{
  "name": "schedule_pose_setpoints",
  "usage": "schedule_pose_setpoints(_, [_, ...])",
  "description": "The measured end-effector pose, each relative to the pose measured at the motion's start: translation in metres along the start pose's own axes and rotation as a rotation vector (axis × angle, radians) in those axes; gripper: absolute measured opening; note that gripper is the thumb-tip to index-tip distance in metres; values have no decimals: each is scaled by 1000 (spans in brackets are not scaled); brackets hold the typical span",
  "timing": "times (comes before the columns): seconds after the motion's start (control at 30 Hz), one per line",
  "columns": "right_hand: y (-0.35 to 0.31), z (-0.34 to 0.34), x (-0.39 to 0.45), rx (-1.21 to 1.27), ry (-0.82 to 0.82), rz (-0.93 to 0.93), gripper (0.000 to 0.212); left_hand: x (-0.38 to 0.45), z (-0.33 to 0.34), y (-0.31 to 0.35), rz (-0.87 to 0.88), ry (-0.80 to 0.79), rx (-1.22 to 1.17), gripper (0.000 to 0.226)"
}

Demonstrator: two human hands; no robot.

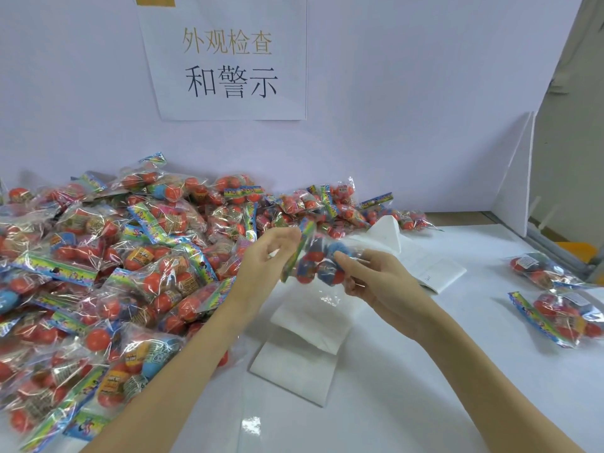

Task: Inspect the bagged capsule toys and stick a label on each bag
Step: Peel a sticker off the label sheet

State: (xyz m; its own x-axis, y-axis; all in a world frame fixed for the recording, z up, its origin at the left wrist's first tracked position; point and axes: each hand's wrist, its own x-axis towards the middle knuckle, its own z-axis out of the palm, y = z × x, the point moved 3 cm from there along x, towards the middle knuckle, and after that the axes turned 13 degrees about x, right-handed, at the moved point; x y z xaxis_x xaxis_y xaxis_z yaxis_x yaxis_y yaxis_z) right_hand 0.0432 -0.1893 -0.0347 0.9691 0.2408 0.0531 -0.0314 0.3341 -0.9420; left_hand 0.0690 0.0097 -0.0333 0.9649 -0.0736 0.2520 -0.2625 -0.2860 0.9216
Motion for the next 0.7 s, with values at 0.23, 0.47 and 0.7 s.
schedule_pose_setpoints(0.23, [3,3,-1,-66,0,13,35,5,-3,-6,69,89,-15,21])
schedule_pose_setpoints(0.47, [8,11,-5,-465,-120,21,61,4,-8,-8,41,241,-46,21])
schedule_pose_setpoints(0.7, [11,10,1,-150,119,-50,30,1,-1,-1,-39,-2,-61,66])
